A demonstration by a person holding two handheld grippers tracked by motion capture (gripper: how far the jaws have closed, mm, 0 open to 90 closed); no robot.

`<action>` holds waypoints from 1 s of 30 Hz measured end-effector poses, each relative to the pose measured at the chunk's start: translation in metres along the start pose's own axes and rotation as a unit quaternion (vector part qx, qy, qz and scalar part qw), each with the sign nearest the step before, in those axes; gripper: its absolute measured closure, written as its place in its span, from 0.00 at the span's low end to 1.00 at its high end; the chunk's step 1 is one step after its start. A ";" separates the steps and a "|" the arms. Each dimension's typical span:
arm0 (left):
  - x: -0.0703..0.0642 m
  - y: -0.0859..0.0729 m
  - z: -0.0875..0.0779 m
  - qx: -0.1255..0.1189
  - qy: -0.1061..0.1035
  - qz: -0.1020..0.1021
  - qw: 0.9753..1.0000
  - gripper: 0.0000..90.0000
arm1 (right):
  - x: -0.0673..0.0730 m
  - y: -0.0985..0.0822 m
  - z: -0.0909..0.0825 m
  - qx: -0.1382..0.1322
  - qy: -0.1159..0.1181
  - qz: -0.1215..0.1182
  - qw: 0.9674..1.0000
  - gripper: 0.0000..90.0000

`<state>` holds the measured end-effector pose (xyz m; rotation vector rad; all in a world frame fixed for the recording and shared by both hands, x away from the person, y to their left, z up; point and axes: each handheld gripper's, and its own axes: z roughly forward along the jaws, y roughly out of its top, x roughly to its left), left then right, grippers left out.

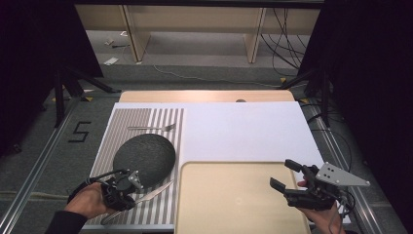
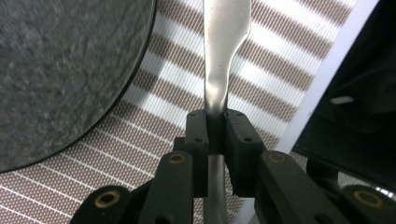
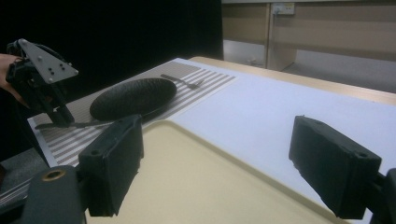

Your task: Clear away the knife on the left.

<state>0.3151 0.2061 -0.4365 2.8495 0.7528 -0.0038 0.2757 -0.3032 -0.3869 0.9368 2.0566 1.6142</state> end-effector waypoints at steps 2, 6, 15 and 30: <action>-0.002 0.004 -0.006 -0.015 -0.008 -0.012 1.000 0.89 | 0.000 0.000 0.000 0.001 0.000 0.000 1.000 0.21; -0.004 0.012 -0.015 -0.049 -0.023 -0.036 0.998 0.89 | 0.000 0.000 0.000 -0.001 0.001 -0.001 1.000 0.21; -0.012 0.038 -0.022 -0.098 -0.053 -0.065 0.992 0.89 | 0.000 0.000 -0.001 -0.001 0.000 -0.002 1.000 0.21; -0.030 0.092 -0.020 -0.111 -0.079 -0.039 0.990 0.89 | 0.000 0.000 -0.001 -0.001 0.001 -0.002 1.000 0.21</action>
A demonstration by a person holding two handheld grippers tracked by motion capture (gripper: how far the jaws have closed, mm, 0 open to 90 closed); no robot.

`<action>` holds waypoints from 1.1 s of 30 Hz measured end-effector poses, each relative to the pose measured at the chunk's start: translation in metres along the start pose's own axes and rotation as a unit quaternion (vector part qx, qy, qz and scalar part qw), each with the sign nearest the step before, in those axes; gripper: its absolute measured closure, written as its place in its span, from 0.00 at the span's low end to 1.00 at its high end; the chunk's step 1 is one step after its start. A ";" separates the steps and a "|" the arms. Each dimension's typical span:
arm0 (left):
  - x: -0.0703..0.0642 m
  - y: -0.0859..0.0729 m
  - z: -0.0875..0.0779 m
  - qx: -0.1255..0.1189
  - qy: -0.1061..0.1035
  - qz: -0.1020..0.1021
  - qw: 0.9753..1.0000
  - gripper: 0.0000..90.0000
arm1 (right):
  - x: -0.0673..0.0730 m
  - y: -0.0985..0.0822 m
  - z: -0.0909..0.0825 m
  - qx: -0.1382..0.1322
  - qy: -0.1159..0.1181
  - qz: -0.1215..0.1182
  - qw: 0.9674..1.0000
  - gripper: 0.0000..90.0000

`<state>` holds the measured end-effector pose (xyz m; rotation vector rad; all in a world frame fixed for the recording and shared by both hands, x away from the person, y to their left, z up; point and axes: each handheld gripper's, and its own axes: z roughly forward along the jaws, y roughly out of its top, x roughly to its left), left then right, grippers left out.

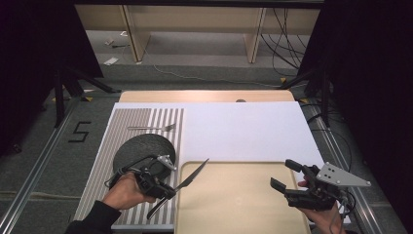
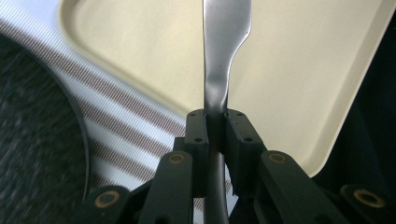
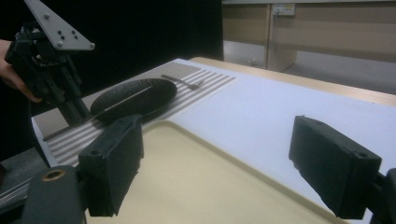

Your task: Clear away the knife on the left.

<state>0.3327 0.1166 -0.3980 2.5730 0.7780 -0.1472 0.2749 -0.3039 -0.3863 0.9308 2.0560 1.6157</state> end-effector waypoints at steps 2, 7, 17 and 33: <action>-0.003 0.006 0.003 0.004 -0.003 0.005 1.000 0.89 | 0.000 0.000 0.000 0.000 0.000 0.000 1.000 0.21; -0.011 0.019 0.011 0.008 -0.013 0.015 1.000 0.89 | 0.000 0.000 0.000 0.000 0.001 0.001 1.000 0.21; -0.026 0.042 0.027 0.018 -0.034 0.037 0.999 0.89 | 0.000 0.000 0.000 -0.001 0.002 0.000 1.000 0.21; -0.035 0.062 0.068 0.052 -0.067 0.023 0.996 0.89 | 0.000 0.000 -0.001 -0.002 0.003 0.003 1.000 0.21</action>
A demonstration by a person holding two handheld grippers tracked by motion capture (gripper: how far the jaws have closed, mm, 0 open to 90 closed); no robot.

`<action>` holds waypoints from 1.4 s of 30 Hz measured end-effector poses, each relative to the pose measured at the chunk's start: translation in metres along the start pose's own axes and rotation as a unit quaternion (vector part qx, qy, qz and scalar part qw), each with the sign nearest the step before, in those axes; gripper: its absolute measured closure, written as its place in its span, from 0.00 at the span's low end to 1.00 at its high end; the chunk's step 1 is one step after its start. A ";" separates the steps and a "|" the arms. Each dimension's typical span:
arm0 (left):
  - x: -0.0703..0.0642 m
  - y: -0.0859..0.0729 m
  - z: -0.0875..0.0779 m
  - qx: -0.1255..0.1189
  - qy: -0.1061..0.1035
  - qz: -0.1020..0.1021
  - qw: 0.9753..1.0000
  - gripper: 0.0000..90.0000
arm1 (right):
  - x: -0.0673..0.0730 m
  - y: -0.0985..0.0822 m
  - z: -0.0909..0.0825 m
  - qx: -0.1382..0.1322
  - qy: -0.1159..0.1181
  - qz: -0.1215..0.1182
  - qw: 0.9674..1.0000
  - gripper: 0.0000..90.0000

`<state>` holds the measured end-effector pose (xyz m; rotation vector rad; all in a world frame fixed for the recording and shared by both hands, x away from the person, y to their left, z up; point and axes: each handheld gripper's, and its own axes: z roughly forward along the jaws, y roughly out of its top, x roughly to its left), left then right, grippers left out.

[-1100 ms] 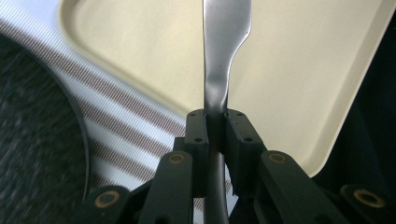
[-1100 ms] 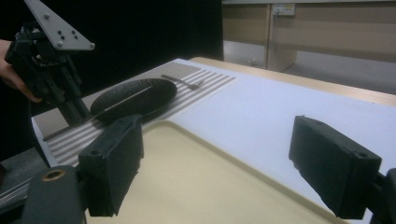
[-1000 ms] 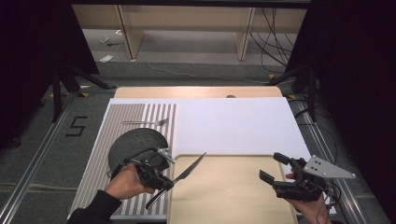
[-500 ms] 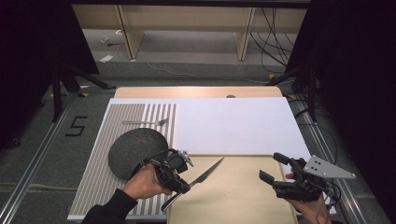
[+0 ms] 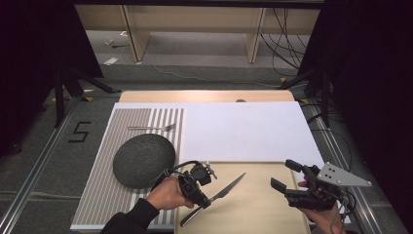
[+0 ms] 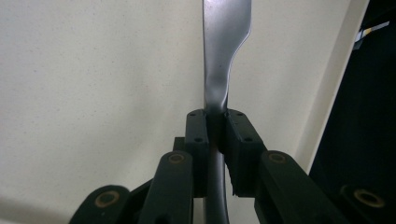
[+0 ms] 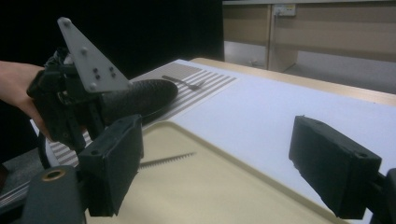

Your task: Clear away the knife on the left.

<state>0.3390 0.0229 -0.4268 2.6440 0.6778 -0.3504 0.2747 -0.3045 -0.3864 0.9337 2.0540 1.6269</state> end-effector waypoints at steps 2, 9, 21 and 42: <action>0.002 0.000 0.004 0.004 -0.006 -0.007 1.000 0.89 | 0.000 0.000 0.000 0.001 0.000 0.000 1.000 0.21; 0.009 -0.002 0.015 0.020 -0.009 -0.029 0.999 0.89 | 0.000 0.000 0.000 0.001 0.000 -0.001 1.000 0.21; 0.016 -0.002 0.027 0.040 -0.011 -0.056 0.998 0.89 | 0.000 0.000 0.000 0.002 0.000 -0.001 1.000 0.21; -0.002 0.000 0.018 -0.014 0.025 -0.014 0.999 0.54 | 0.000 0.000 0.000 0.003 0.004 -0.001 1.000 0.21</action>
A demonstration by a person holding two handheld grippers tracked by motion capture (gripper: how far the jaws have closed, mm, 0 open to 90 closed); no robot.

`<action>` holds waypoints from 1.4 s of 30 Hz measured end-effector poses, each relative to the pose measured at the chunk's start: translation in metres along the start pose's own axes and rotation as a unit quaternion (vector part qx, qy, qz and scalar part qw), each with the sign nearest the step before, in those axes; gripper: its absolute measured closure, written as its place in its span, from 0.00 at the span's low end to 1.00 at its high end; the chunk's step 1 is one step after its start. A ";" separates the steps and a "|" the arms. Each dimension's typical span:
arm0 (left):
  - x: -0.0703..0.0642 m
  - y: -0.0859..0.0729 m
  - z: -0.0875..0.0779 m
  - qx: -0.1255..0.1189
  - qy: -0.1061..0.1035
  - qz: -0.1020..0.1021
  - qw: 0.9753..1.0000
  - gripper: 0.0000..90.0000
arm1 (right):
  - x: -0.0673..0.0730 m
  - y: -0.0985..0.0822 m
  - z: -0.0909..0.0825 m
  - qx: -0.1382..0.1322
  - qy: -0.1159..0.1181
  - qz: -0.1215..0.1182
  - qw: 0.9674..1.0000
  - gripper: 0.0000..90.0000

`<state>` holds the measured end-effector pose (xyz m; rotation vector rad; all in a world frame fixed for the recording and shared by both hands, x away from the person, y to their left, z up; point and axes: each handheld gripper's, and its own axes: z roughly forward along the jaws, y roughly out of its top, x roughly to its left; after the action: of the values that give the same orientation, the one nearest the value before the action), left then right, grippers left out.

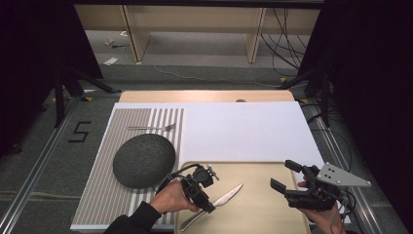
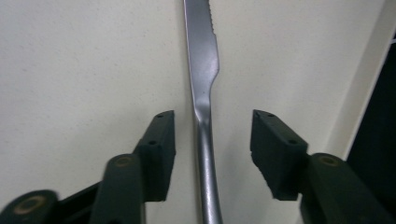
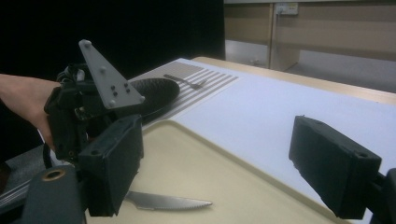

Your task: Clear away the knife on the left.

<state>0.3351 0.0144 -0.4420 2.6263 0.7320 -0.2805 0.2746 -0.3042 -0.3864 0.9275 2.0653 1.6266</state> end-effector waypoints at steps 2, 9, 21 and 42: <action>-0.005 0.001 0.001 -0.006 0.008 0.014 1.000 0.51 | 0.000 0.000 0.000 0.001 0.000 0.000 1.000 0.21; -0.017 0.007 0.004 -0.034 0.018 0.048 0.998 0.57 | 0.000 0.000 0.000 0.002 -0.001 -0.001 1.000 0.21; -0.022 0.012 0.022 -0.012 0.025 0.088 0.996 0.80 | 0.001 0.000 0.000 0.001 -0.001 -0.002 1.000 0.21; -0.016 0.021 0.033 -0.014 0.054 0.074 0.996 1.00 | 0.001 0.000 0.000 0.001 0.000 -0.002 1.000 0.21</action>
<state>0.3302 -0.0231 -0.4602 2.6676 0.5658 -0.0866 0.2744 -0.3034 -0.3864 0.9225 2.0691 1.6222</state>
